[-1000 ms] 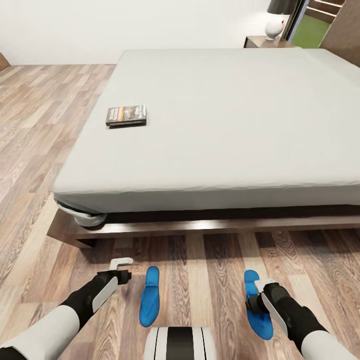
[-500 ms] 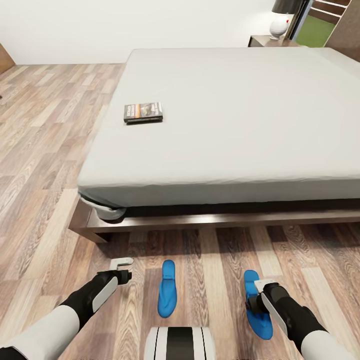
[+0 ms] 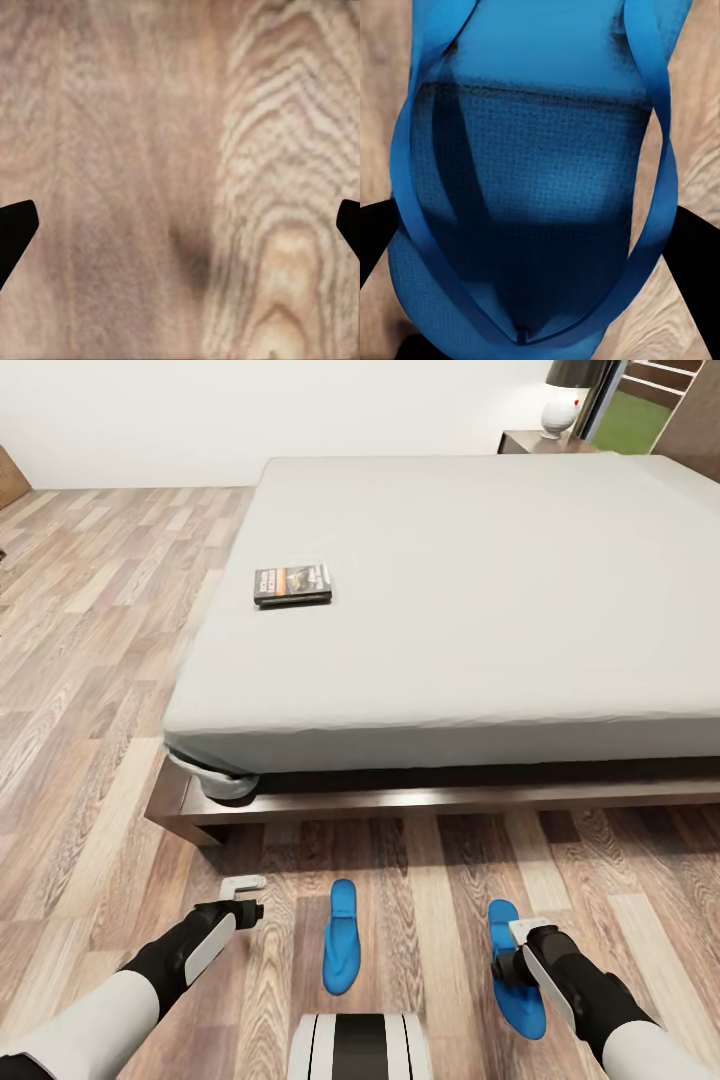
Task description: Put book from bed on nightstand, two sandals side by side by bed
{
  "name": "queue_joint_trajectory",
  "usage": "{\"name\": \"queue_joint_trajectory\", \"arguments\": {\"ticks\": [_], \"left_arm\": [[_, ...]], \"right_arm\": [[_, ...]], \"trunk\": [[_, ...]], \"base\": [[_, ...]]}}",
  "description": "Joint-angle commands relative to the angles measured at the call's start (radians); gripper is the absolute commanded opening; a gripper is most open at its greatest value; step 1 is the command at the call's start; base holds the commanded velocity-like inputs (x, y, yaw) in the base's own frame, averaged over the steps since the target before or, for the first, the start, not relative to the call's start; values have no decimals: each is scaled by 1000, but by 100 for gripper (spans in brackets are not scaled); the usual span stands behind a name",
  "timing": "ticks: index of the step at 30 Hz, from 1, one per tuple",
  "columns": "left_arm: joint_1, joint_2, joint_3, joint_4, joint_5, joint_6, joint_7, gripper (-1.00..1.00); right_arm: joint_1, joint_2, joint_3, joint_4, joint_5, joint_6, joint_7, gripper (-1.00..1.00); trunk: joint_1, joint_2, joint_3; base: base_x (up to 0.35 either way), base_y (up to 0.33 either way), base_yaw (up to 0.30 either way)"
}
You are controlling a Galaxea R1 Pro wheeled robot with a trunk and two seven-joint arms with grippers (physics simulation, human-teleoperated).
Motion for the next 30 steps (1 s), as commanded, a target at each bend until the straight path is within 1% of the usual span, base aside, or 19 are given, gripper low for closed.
{"name": "queue_joint_trajectory", "arguments": {"ticks": [1, 5, 13, 18, 20, 22, 26, 30], "left_arm": [[-1, 1, -8, -2, 10, 2, 9, 100], [-1, 1, -8, -2, 10, 2, 9, 100], [-1, 1, -8, -3, 10, 2, 9, 100], [-1, 1, -8, -3, 10, 2, 9, 100], [-1, 1, -8, -3, 10, 2, 9, 100], [-1, 1, -8, -3, 10, 2, 9, 100], [-1, 1, -8, -3, 10, 2, 9, 100], [-1, 1, -8, -3, 10, 2, 9, 100]], "right_arm": [[0, -1, 5, -2, -7, 5, -5, -100], [0, -1, 5, -2, -7, 4, -5, -100], [0, -1, 5, -3, -7, 4, -5, -100], [0, -4, 4, -13, -8, 4, -4, -100], [0, -4, 3, -34, -9, 5, -5, -100], [0, -5, 3, -111, -10, 15, -6, -100], [0, -4, 3, -205, -12, 53, -7, -100], [0, -3, 2, -240, -12, 73, -7, -100]], "trunk": [[0, 0, -1], [0, 0, -1], [0, 0, -1], [0, 0, -1], [0, 0, -1], [0, 0, -1], [0, 0, -1], [0, 0, -1]], "base": [[0, 231, 0], [0, 185, 0], [0, 28, 0], [0, 152, 0], [0, 163, 0], [0, 78, 0], [0, 35, 0], [0, 12, 0]]}}
